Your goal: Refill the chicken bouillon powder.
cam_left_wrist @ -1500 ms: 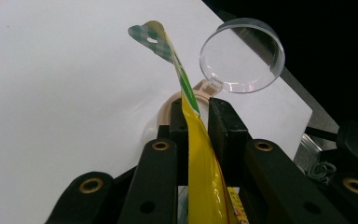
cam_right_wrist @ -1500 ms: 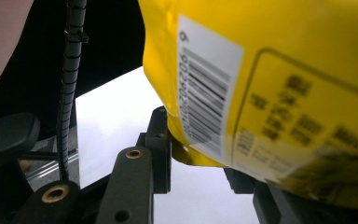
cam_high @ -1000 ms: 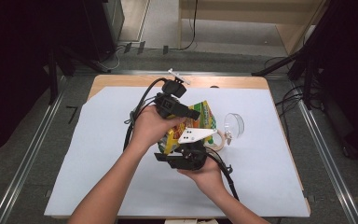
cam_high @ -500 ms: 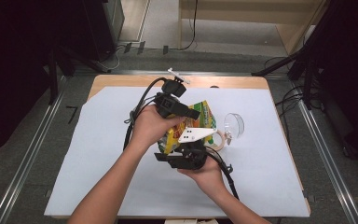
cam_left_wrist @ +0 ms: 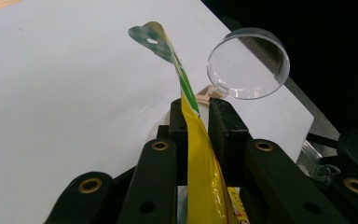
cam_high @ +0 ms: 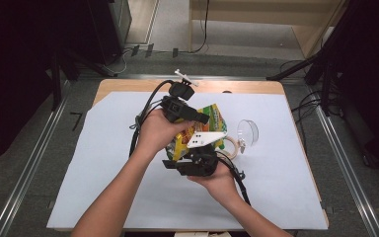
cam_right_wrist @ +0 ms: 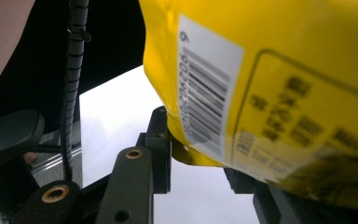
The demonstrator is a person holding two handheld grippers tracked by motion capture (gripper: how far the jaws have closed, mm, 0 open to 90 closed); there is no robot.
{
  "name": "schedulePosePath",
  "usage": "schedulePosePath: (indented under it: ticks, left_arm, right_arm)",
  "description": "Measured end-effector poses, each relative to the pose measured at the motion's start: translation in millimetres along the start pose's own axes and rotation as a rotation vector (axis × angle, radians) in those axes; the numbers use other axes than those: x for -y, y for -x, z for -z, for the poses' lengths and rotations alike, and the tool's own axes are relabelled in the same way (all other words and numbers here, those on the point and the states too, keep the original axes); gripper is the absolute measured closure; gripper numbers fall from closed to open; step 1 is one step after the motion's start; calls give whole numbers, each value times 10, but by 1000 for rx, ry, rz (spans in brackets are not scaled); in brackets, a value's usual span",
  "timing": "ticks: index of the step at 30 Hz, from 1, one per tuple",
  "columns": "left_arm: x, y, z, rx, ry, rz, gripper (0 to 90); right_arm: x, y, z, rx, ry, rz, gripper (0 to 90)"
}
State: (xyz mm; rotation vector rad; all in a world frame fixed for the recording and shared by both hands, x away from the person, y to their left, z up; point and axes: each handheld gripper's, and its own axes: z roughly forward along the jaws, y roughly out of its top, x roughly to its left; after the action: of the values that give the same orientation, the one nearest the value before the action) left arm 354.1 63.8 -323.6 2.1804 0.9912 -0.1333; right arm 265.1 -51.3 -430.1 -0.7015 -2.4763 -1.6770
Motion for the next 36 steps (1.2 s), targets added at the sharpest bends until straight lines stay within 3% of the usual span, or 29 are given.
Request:
schedulePosePath:
  ticks: [17, 36]
  left_arm:
    - [-5, -98, 29, -1, 14, 18, 802]
    - [-7, -95, 14, -5, 13, 18, 801]
  right_arm:
    - [-59, 55, -54, -8, -19, 14, 685]
    - [-72, 78, -45, -16, -41, 14, 685]
